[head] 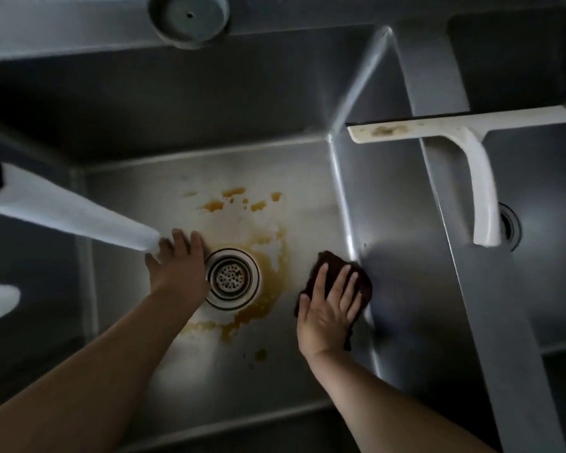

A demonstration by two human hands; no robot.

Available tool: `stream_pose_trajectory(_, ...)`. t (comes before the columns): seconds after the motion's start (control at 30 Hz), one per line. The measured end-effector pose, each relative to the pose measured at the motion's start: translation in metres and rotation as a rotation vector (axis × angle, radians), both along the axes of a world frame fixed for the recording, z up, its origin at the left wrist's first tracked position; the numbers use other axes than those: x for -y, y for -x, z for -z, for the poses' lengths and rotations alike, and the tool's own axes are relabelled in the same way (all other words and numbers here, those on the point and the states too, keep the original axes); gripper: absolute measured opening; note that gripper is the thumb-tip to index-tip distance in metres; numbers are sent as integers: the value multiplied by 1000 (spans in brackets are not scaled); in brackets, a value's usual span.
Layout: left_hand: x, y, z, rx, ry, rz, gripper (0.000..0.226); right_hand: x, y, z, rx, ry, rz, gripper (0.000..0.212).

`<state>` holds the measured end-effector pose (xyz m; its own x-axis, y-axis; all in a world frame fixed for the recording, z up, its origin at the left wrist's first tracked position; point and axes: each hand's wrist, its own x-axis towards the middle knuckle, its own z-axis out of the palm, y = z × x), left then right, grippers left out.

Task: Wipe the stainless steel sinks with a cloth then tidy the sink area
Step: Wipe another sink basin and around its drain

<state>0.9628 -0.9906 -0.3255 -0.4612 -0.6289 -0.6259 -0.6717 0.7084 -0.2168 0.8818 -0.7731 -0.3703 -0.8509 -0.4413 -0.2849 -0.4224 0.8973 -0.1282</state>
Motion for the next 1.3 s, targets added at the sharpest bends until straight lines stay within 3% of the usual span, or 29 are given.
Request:
stream_pose_trajectory(0.3, 16, -5, 17, 53, 17, 184, 89, 102, 78, 16, -111, 114, 51, 69)
stream_pose_trajectory(0.63, 20, -13, 27, 11, -9, 186, 98, 204, 149, 18, -64, 133, 73, 66)
stream_pose_trajectory(0.93, 18, -11, 23, 24, 25, 221, 97, 177, 146, 15, -32, 184, -293, 72)
stream_pose_trajectory(1.07, 17, -11, 23, 15, 26, 225, 94, 162, 145, 13, -141, 173, -169, 67)
stream_pose_trajectory(1.3, 18, -15, 25, 5, 18, 211, 95, 157, 133, 17, -6, 201, -225, 65)
